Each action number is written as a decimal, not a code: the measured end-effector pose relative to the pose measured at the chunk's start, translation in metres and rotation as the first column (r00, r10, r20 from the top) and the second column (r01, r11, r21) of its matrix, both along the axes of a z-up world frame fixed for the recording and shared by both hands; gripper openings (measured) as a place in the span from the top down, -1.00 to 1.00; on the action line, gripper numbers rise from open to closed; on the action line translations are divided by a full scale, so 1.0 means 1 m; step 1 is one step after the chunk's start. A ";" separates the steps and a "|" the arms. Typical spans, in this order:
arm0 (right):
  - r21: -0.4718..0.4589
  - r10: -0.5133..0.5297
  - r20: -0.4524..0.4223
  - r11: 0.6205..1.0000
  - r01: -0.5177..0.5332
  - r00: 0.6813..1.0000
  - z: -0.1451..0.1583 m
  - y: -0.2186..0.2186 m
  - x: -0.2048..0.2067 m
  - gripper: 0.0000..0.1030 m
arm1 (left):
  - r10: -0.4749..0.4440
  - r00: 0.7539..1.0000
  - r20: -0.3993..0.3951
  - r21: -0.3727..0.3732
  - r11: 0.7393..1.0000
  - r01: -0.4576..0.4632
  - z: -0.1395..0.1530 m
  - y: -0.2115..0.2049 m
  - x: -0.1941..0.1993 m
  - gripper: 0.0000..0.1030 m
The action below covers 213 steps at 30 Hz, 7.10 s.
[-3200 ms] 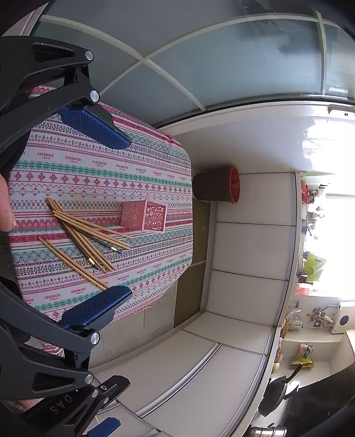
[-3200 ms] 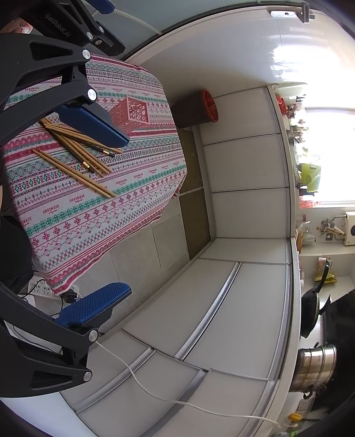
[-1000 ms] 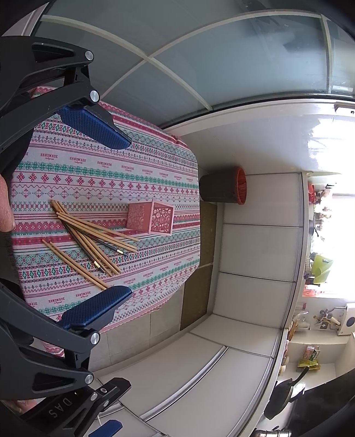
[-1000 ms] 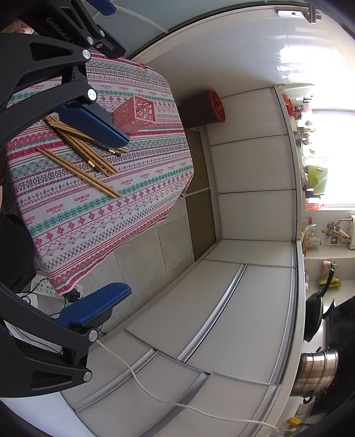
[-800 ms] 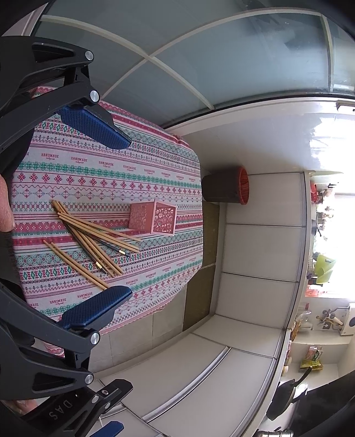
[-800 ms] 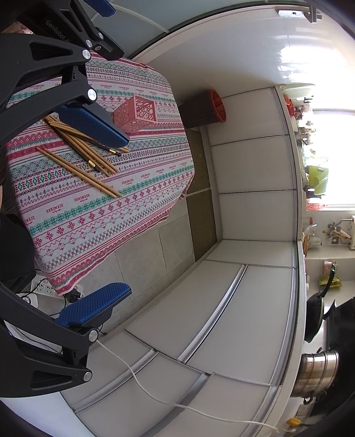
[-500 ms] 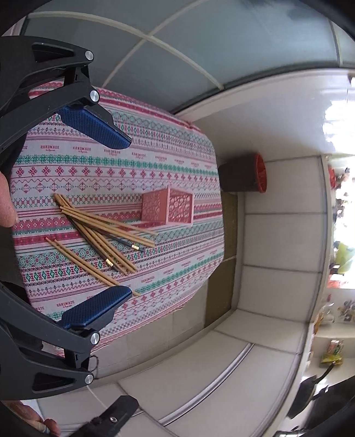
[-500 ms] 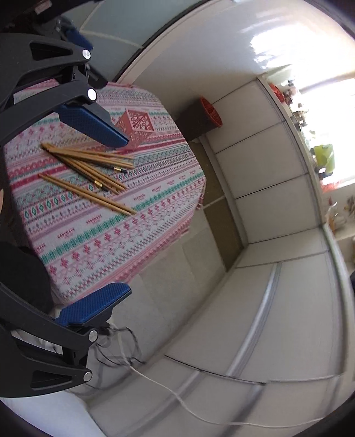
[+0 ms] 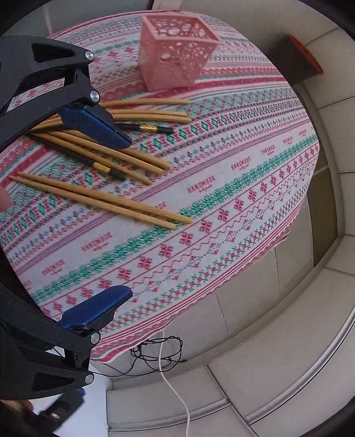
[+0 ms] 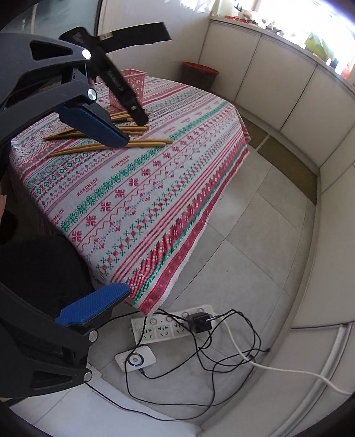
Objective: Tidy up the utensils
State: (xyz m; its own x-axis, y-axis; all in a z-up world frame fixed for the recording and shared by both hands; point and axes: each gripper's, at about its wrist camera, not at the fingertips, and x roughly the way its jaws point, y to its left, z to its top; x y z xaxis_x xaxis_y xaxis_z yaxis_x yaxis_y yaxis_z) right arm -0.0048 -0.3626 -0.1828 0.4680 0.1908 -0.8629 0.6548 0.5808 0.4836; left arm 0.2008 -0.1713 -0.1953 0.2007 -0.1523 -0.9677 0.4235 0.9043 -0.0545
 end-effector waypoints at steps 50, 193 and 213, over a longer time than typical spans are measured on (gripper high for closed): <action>-0.157 0.224 -0.312 0.947 -0.282 0.923 -0.065 0.135 0.206 0.86 | 0.305 0.900 0.311 -0.417 0.895 -0.159 0.137 0.228 -0.112 0.87; -0.102 0.365 -0.044 0.925 -0.367 0.930 -0.031 0.119 0.156 -0.03 | -0.007 0.991 0.137 -0.124 0.992 0.024 0.015 0.118 -0.045 0.87; -0.043 0.390 -0.188 0.914 -0.404 0.902 -0.062 0.172 0.219 0.40 | 0.106 0.976 0.189 -0.300 0.953 -0.045 0.064 0.190 -0.071 0.87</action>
